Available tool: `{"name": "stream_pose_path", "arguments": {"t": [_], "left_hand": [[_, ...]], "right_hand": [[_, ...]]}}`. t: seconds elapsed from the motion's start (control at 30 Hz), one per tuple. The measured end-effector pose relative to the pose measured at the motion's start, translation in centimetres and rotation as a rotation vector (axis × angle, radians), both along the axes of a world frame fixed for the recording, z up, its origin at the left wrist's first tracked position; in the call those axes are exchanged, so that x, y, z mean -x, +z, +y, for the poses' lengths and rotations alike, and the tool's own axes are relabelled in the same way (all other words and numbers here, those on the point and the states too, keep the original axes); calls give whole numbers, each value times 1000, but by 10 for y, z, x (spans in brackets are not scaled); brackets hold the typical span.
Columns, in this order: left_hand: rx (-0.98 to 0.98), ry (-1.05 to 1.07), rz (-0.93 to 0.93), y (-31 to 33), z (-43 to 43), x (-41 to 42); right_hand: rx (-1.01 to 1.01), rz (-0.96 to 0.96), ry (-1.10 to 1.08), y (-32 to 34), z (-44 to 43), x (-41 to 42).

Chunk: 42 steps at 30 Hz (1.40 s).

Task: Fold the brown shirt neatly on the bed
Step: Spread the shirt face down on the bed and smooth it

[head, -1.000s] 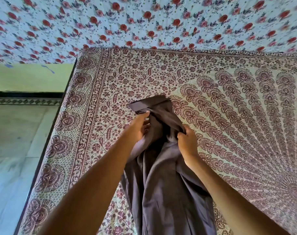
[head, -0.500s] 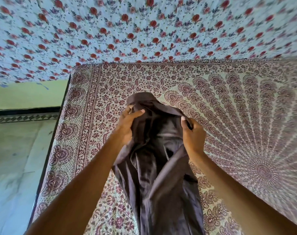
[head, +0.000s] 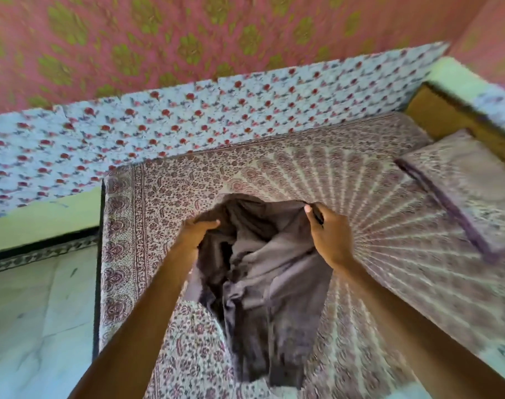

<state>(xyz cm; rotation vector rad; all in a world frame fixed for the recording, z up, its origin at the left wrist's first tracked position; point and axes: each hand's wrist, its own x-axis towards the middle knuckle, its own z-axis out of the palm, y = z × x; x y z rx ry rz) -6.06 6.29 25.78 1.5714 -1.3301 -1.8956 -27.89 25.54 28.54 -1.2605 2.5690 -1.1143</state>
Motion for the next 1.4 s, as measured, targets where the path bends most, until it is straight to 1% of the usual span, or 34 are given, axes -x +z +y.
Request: {"name": "stream_pose_path", "arguments": {"t": [0.03, 0.13, 0.17, 0.2, 0.3, 0.37, 0.43, 0.5, 0.57, 0.63, 0.7, 0.77, 0.83, 0.87, 0.9, 0.93, 1.03, 1.07, 1.1, 1.13, 1.17, 1.23, 1.27, 1.3, 1.33, 1.4], "left_hand": [[118, 71, -22, 19, 16, 4], [568, 203, -194, 80, 72, 9], [680, 226, -203, 96, 86, 10], [744, 246, -179, 112, 101, 9], [841, 266, -130, 151, 135, 11], [931, 219, -78, 175, 155, 13], [1021, 173, -25, 203, 183, 19], [1093, 189, 3, 231, 209, 26], [1168, 274, -13, 259, 241, 30], [1225, 390, -24, 281, 270, 33], [1282, 493, 36, 300, 302, 35], [1351, 591, 127, 318, 334, 39], [1372, 621, 156, 334, 356, 45], [1357, 588, 106, 339, 363, 48], [1330, 498, 11, 343, 368, 50], [1282, 343, -108, 345, 371, 50], [1072, -336, -503, 354, 376, 39], [999, -506, -563, 358, 379, 34], [954, -585, -536, 364, 380, 29], [966, -576, -439, 370, 381, 24], [1032, -479, -282, 375, 384, 22], [1190, -95, 89, 376, 387, 24], [1225, 43, 196, 372, 386, 28], [1245, 81, 184, 365, 383, 33], [1243, 21, 68, 354, 379, 38], [1146, -219, -285, 318, 365, 43]], "right_hand": [[-21, 21, -22, 13, 18, 0], [-57, 73, -80, 48, 68, 1], [-56, 91, -116, 56, 80, 5], [-40, 107, -164, 66, 95, 10], [48, 80, -285, 98, 137, 30], [112, 43, -339, 116, 159, 44], [205, -14, -351, 134, 183, 54], [317, -71, -333, 151, 202, 61], [412, -105, -289, 171, 226, 63], [517, -77, -263, 192, 247, 62], [645, -6, -292, 217, 267, 59], [743, 23, -352, 239, 280, 57], [787, 32, -385, 253, 286, 53], [779, 38, -402, 256, 289, 52], [744, 43, -424, 259, 294, 51], [689, 38, -457, 261, 300, 51], [511, -42, -565, 271, 320, 51], [486, -30, -583, 275, 327, 53], [483, -8, -592, 281, 334, 54], [505, 13, -601, 286, 339, 57], [544, 35, -612, 292, 343, 59], [640, 111, -627, 301, 342, 66], [669, 151, -632, 302, 339, 69], [664, 173, -634, 302, 335, 73], [621, 165, -627, 298, 330, 76], [466, 74, -606, 282, 322, 82]]}}
